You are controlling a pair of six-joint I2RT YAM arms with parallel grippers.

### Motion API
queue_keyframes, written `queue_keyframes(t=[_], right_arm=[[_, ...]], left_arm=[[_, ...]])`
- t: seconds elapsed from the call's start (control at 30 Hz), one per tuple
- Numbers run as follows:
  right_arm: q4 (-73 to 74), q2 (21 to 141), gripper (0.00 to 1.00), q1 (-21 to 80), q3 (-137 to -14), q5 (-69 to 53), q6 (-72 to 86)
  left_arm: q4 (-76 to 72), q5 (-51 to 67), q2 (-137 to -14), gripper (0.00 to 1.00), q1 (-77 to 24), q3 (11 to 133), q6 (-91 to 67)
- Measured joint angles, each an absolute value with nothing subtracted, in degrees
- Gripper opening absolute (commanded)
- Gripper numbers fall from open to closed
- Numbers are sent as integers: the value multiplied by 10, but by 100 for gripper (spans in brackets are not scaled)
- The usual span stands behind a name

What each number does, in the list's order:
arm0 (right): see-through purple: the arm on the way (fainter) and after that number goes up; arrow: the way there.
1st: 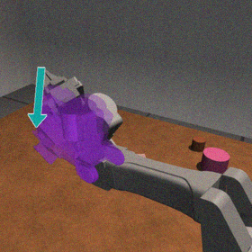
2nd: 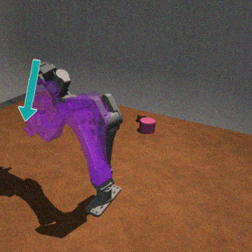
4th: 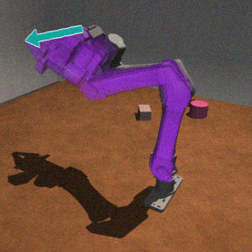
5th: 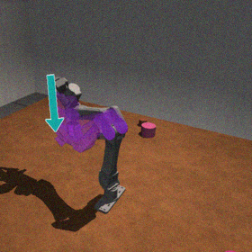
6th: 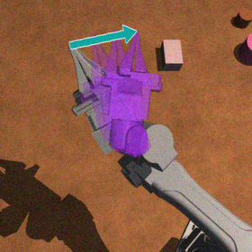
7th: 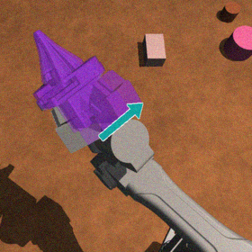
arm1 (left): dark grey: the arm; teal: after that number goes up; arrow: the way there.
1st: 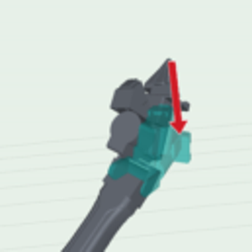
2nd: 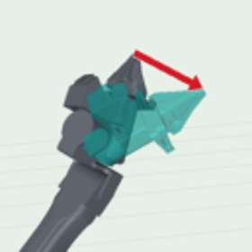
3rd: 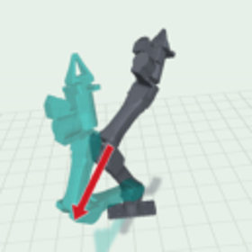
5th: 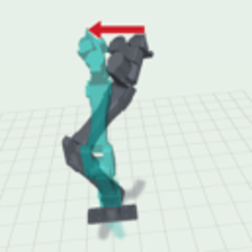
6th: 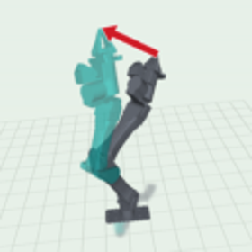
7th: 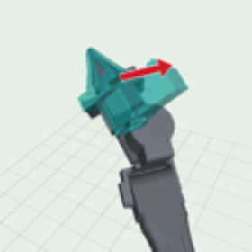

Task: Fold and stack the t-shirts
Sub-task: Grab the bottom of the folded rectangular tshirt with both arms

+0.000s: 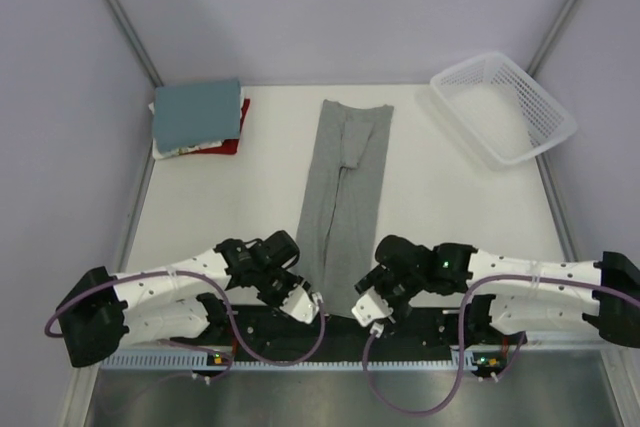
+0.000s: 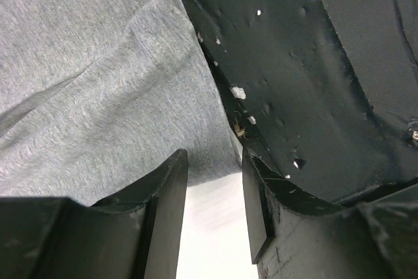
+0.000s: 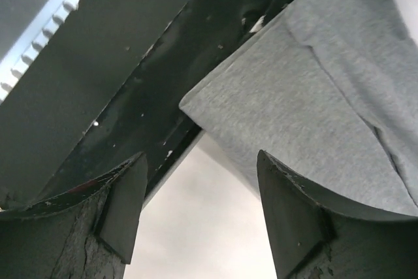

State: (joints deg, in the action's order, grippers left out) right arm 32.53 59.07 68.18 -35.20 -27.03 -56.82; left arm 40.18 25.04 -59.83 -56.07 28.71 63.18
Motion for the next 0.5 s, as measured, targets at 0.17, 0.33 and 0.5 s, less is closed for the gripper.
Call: queue_keyframes(t=[0.17, 0.33, 0.5], right_arm=[[293, 618, 61, 720, -326, -238, -596], [255, 676, 58, 737, -325, -229, -621], [223, 719, 28, 738, -322, -232, -642]], left_arm=[[389, 238, -613, 43, -567, 287, 635], [384, 230, -622, 42, -568, 285, 636], [380, 225, -624, 38, -569, 284, 636]])
